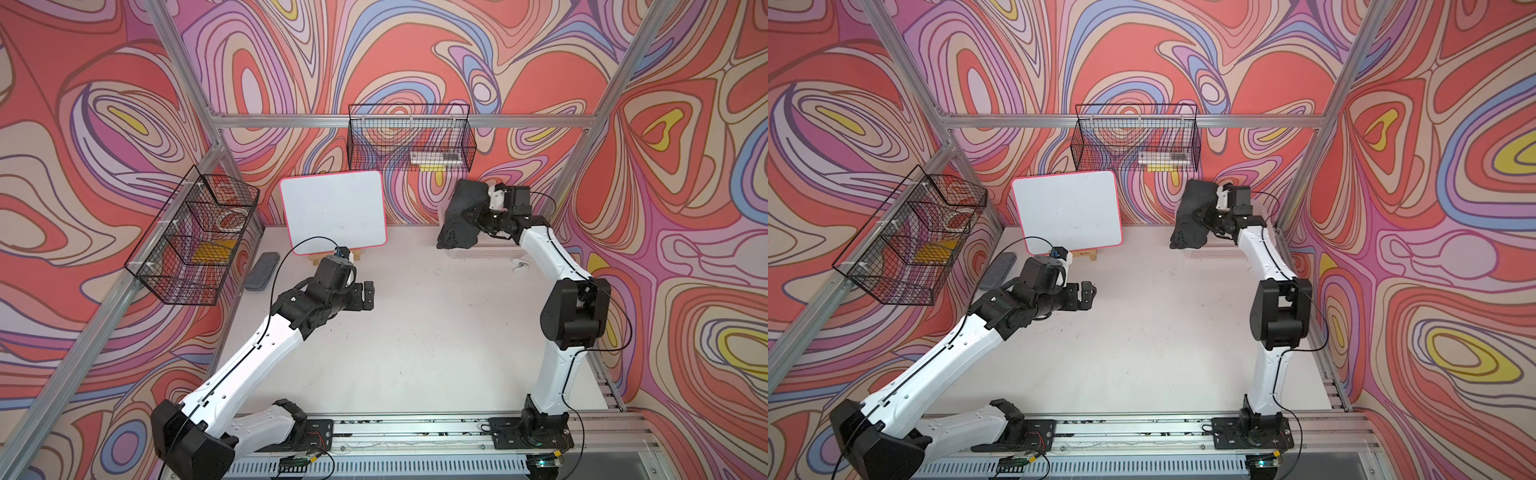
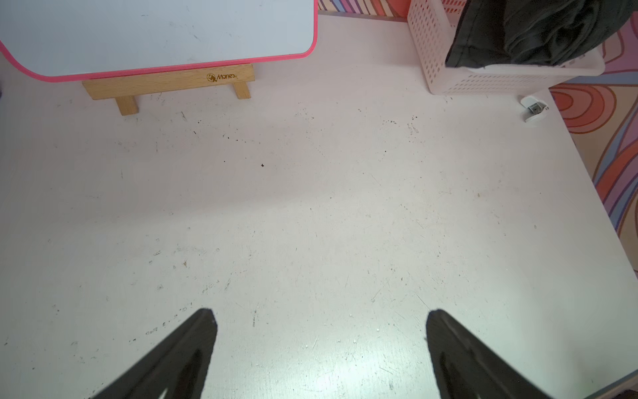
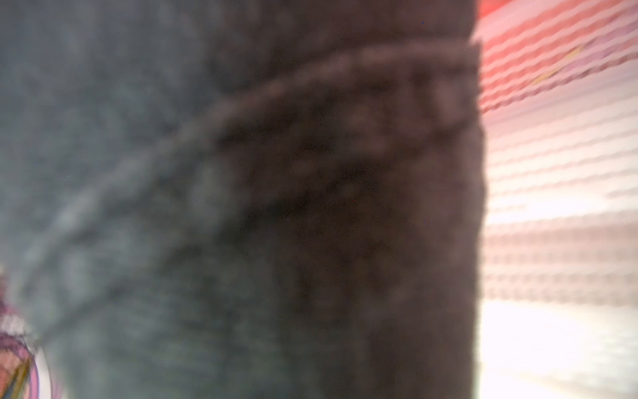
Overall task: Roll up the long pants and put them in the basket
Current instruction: Place the long pant in the bin.
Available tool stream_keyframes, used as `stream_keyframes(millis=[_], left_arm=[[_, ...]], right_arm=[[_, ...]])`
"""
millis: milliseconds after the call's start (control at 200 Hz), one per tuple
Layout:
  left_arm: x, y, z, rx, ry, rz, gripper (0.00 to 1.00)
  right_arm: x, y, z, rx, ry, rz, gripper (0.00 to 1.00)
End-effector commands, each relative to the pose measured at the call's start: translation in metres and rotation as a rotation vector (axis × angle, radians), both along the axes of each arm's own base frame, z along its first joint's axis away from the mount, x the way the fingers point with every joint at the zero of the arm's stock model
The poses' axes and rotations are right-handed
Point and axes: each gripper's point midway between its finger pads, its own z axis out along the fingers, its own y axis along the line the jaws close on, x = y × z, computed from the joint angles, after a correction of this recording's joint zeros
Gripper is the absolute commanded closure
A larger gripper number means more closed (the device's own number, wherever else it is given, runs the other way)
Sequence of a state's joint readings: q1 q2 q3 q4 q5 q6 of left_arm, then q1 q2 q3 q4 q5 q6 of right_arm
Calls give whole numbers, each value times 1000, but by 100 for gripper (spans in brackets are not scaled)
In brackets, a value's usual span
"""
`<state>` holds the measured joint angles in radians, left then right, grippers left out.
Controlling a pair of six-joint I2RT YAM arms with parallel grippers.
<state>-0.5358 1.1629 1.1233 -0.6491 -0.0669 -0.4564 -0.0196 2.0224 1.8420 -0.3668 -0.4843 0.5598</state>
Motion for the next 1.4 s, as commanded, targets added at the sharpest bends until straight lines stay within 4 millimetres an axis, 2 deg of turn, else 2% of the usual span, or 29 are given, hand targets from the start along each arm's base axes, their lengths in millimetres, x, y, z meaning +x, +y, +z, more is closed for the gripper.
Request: stream_keyframes(millis=[0, 50, 95, 130, 150, 250, 310, 421, 531, 591, 646, 766, 826, 931, 997, 1032, 1087, 1137, 1207, 1252, 1327, 1397], left_arm=[[5, 0, -6, 12, 14, 8, 1], [7, -3, -6, 11, 18, 3, 1], [8, -4, -7, 15, 22, 3, 1], [10, -4, -6, 17, 20, 4, 1], [11, -4, -6, 19, 21, 3, 1], [13, -6, -7, 21, 20, 1, 1], [14, -6, -9, 28, 28, 0, 1], [16, -7, -12, 37, 36, -4, 1], [18, -8, -13, 38, 40, -7, 1], [18, -9, -14, 38, 46, -14, 1], [19, -11, -15, 38, 51, -20, 1], [21, -13, -21, 38, 67, -25, 1], [21, -15, -22, 35, 75, -31, 1], [21, -15, -23, 44, 80, -36, 1], [22, -14, -25, 46, 86, -37, 1], [23, -15, -26, 46, 88, -39, 1], [24, -15, -27, 45, 92, -41, 1], [26, -16, -28, 45, 97, -43, 1], [27, -17, -28, 45, 98, -46, 1], [28, -17, -27, 47, 96, -45, 1], [27, -15, -26, 51, 91, -42, 1], [27, -11, -24, 59, 88, -35, 1]], right_arm=[[29, -4, 47, 99, -208, 50, 100], [39, -13, 50, 105, -216, 41, 100], [50, -20, 43, 104, -191, 38, 100], [57, -26, 30, 97, -145, 36, 100], [61, -30, 30, 92, -145, 36, 100], [78, -50, -6, 94, -53, 21, 100], [82, -64, -29, 78, 26, -9, 100], [75, -88, -76, 33, 169, -85, 100], [55, -112, -116, -109, 301, -163, 100], [43, -134, -133, -196, 378, -243, 100], [36, -149, -139, -277, 406, -295, 100], [29, -178, -130, -407, 409, -417, 96], [27, -182, -127, -474, 425, -417, 96], [13, -174, -146, -572, 525, -348, 94], [5, -161, -161, -635, 562, -299, 85], [1, -155, -166, -653, 568, -287, 75], [-4, -148, -176, -624, 580, -280, 51], [-5, -143, -185, -583, 582, -277, 43], [-6, -147, -187, -580, 589, -312, 31], [-4, -148, -181, -579, 575, -326, 3], [2, -153, -161, -584, 535, -365, 2], [7, -158, -134, -593, 479, -393, 2]])
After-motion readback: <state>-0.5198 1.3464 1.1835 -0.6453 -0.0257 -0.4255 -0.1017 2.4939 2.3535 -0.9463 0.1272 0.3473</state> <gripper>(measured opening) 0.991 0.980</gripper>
